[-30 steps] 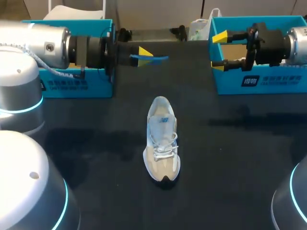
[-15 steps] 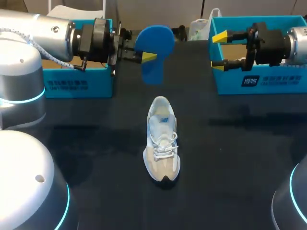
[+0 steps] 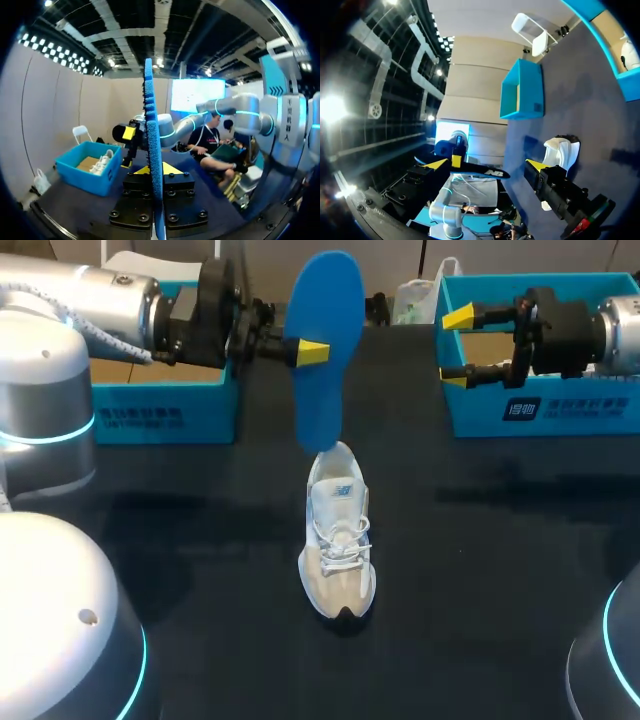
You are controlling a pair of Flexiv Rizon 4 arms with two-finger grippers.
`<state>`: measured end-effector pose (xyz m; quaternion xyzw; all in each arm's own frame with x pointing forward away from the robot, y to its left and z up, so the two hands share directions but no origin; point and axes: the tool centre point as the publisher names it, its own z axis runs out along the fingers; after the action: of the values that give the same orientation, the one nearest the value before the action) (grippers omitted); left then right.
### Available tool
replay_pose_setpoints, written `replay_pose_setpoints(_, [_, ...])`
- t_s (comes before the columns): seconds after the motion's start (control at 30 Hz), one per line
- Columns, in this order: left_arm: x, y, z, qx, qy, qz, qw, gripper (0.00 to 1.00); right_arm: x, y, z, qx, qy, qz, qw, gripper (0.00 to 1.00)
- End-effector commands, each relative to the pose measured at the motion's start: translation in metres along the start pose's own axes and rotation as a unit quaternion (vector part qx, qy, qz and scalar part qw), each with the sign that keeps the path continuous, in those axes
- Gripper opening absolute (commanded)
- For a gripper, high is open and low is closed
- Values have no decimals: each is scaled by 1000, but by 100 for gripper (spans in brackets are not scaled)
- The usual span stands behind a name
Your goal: Take the shoe out of the shoebox, open the shoe tongue, remove and reinsert the insole, then place the shoe into the shoebox
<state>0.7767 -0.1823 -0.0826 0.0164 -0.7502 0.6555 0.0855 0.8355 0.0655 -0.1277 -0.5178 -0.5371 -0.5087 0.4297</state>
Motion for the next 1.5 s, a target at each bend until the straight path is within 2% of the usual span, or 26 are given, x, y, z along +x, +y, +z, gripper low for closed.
replay_pose_setpoints(0.03, [-4,-1,1,14,32,-369,929,0,0,-1,1,-1,-1,0,1000,100])
replay_pose_setpoints(0.17, [-4,1,2,9,29,-375,927,0,0,-1,1,-1,-1,0,1000,100])
replay_pose_setpoints(0.23, [-5,7,4,10,31,-444,896,0,0,-1,1,-1,-1,0,1000,100])
replay_pose_setpoints(0.33, [-6,14,7,5,35,-472,881,0,0,-1,1,-1,-1,0,1000,100])
replay_pose_setpoints(0.47, [-8,23,11,15,42,-528,848,0,0,-1,1,-1,-1,0,1000,100])
replay_pose_setpoints(0.53, [-11,28,13,17,42,-537,842,0,0,-1,1,-1,-1,0,1000,100])
replay_pose_setpoints(0.57, [-14,32,14,22,45,-562,825,0,0,-1,1,-1,-1,0,1000,100])
replay_pose_setpoints(0.63, [-18,37,16,23,47,-575,817,0,0,-1,1,-1,-1,0,1000,100])
replay_pose_setpoints(0.77, [-24,43,19,30,50,-623,780,0,0,-1,1,-1,-1,0,1000,100])
replay_pose_setpoints(0.8, [-26,44,20,30,51,-642,765,0,0,-1,1,-1,-1,0,1000,100])
replay_pose_setpoints(0.87, [-27,45,21,33,53,-650,758,0,0,-1,1,-1,-1,0,1000,100])
replay_pose_setpoints(0.93, [-30,47,22,36,53,-669,740,0,0,-1,1,-1,-1,0,1000,100])
replay_pose_setpoints(1.03, [-34,50,24,38,52,-671,739,0,0,-1,1,-1,-1,0,1000,100])
replay_pose_setpoints(1.07, [-35,51,25,44,56,-684,726,0,0,-1,1,-1,-1,0,1000,100])
replay_pose_setpoints(1.13, [-37,52,26,49,61,-673,735,0,0,-1,1,-1,-1,0,1000,100])
replay_pose_setpoints(1.17, [-37,53,27,54,66,-679,729,0,0,-1,1,-1,-1,0,1000,100])
replay_pose_setpoints(1.2, [-39,53,28,59,68,-676,731,0,0,-1,1,-1,-1,0,1000,100])
replay_pose_setpoints(1.23, [-40,54,29,58,69,-663,743,0,0,-1,1,-1,-1,0,1000,100])
replay_pose_setpoints(1.3, [-42,56,30,66,72,-663,742,0,0,-1,1,-1,-1,0,1000,100])
replay_pose_setpoints(1.4, [-45,59,32,68,73,-644,758,0,0,-1,1,-1,-1,0,1000,100])
replay_pose_setpoints(1.5, [-47,61,33,69,75,-638,763,0,0,-1,1,-1,-1,0,1000,100])
